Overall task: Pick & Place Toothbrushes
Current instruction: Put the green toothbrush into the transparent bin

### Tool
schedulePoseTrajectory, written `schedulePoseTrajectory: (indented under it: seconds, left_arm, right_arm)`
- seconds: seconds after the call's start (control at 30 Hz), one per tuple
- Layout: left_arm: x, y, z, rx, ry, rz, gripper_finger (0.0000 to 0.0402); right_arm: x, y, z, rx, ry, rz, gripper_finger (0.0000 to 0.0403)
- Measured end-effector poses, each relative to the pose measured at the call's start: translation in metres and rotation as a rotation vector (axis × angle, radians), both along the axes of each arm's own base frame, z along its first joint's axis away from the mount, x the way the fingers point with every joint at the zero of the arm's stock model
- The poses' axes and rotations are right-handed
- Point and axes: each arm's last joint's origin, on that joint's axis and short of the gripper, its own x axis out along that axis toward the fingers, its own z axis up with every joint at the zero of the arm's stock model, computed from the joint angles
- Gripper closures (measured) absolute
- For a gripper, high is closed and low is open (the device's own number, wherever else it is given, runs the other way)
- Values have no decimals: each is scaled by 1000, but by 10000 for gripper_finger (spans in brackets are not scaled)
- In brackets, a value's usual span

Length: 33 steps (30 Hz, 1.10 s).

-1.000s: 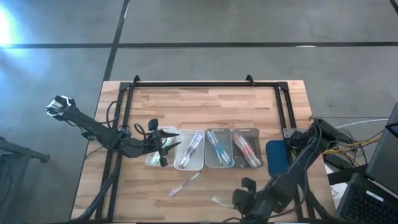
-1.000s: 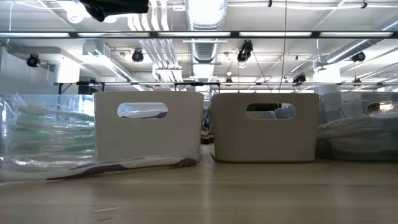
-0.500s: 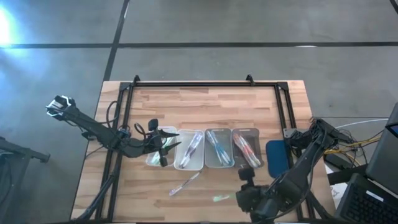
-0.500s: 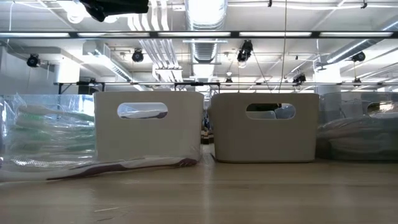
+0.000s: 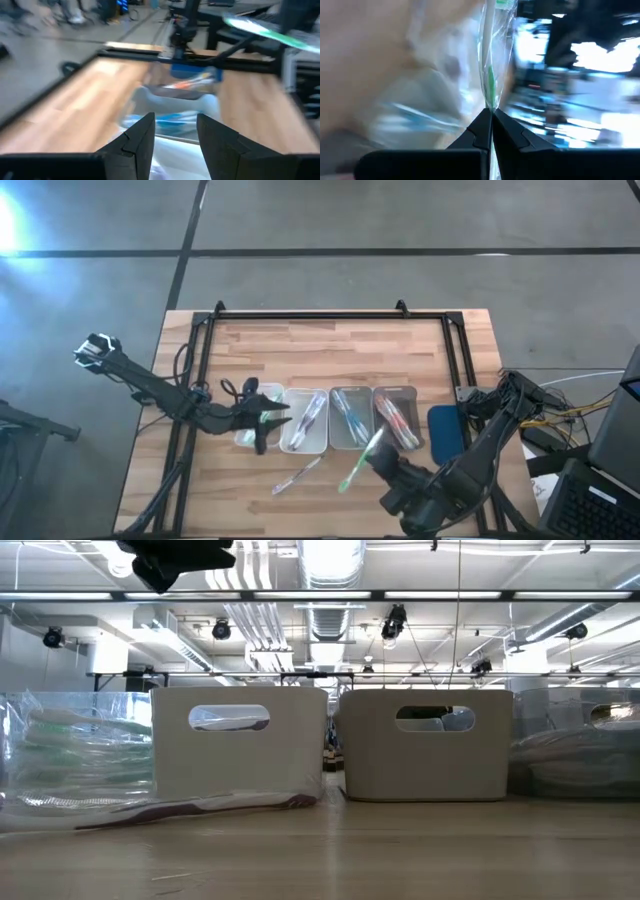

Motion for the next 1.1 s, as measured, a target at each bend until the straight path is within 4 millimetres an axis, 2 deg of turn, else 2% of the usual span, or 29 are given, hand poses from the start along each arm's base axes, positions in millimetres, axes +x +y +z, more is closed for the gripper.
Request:
schedulePoseTrajectory:
  seconds: [0.23,0.53,0.63,0.8,1.1]
  left_arm:
    - [1,-3,3,-277,-54,-29,250]
    - [3,-6,11,-578,-105,-84,250]
    - [7,-8,16,-654,-148,-158,250]
    - [17,-13,17,-658,-162,-296,250]
    - [57,-5,22,-668,-117,-341,250]
  right_arm:
    - [6,1,-2,-351,-49,86,395]
    - [17,12,-23,-602,8,218,395]
    - [22,16,-28,-676,16,236,395]
    - [25,19,-30,-758,10,201,395]
    - [27,18,-31,-756,11,198,395]
